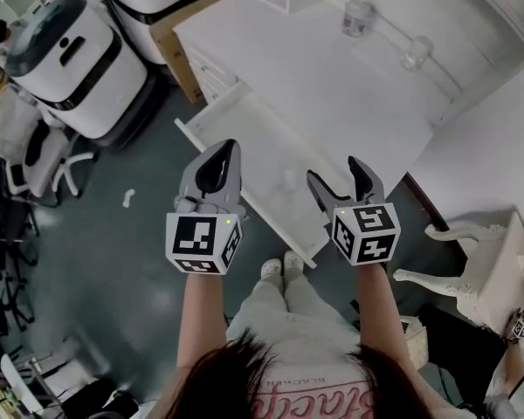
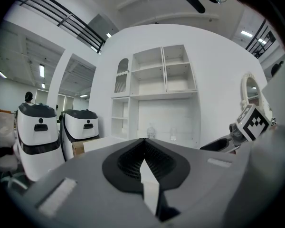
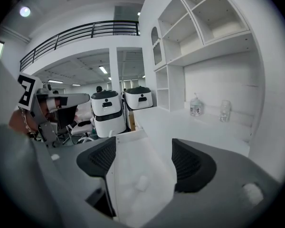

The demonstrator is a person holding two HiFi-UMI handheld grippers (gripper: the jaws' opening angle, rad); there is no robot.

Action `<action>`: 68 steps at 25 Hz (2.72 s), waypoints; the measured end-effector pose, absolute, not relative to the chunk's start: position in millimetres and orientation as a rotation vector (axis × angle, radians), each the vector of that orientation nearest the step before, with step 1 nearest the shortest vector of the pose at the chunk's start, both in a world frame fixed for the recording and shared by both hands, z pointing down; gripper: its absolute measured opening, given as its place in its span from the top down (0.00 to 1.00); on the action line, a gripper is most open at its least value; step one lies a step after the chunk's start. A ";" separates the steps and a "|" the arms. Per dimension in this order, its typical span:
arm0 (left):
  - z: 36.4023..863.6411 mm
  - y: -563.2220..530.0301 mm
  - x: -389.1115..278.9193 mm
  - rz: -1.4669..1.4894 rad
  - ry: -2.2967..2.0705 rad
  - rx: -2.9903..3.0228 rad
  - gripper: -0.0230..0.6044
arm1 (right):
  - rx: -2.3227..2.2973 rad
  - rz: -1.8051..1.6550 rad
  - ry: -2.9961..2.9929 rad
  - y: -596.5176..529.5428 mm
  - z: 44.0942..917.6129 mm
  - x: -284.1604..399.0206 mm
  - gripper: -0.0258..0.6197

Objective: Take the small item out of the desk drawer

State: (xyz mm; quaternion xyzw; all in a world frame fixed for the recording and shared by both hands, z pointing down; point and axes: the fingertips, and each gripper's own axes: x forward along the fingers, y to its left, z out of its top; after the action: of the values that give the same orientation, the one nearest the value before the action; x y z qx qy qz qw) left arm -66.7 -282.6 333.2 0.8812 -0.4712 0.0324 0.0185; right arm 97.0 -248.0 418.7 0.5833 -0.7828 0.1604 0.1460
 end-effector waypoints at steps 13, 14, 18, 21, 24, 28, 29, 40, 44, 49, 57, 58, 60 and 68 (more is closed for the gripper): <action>384.1 -289.3 -61.1 0.251 -1.437 2.667 0.94 | 1.540 0.699 -2.125 -256.3 515.0 93.9 0.42; 386.2 -289.8 -60.8 0.262 -1.436 2.665 0.94 | 1.530 0.717 -2.120 -257.7 520.2 93.4 0.42; 394.0 -287.7 -57.8 0.280 -1.428 2.657 0.94 | 1.484 0.768 -2.113 -262.5 540.1 88.1 0.44; 399.8 -284.5 -57.0 0.264 -1.410 2.639 0.94 | 1.466 0.806 -2.096 -266.1 555.7 83.4 0.45; 402.8 -285.7 -60.8 0.221 -1.414 2.601 0.94 | 1.443 0.850 -2.074 -271.8 573.6 77.4 0.45; 406.4 -290.1 -66.7 0.200 -1.437 2.560 0.94 | 1.396 0.892 -2.040 -277.5 602.4 71.8 0.47; 407.5 -290.9 -67.1 0.201 -1.436 2.556 0.94 | 1.385 0.900 -2.028 -278.5 609.2 71.1 0.47; 420.7 -301.1 -61.9 0.259 -1.415 2.557 0.94 | 1.330 1.008 -1.887 -292.5 664.0 63.5 0.54; 424.4 -305.0 -63.2 0.277 -1.421 2.549 0.94 | 1.298 1.035 -1.842 -294.7 682.6 62.7 0.55; 426.5 -312.2 -67.1 0.287 -1.443 2.538 0.94 | 1.271 1.040 -1.794 -299.8 703.7 60.2 0.56; 430.3 -313.2 -70.2 0.318 -1.452 2.532 0.94 | 1.260 0.976 -1.730 -309.2 715.5 49.5 0.56; 430.6 -313.2 -71.0 0.320 -1.452 2.531 0.94 | 1.267 0.949 -1.727 -311.7 714.7 49.9 0.61; 430.7 -313.3 -72.7 0.319 -1.454 2.525 0.94 | 1.268 0.919 -1.727 -314.3 713.6 50.7 0.67; 431.0 -309.0 -69.6 0.322 -1.449 2.525 0.94 | 1.223 0.938 -1.728 -309.4 714.4 56.0 0.70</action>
State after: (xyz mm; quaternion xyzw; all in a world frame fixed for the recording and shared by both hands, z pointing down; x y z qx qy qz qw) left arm -69.6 -309.0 431.0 0.8572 -0.4919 0.1092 0.1064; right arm 56.0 -309.4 714.4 0.4837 -0.6834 0.3710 0.4017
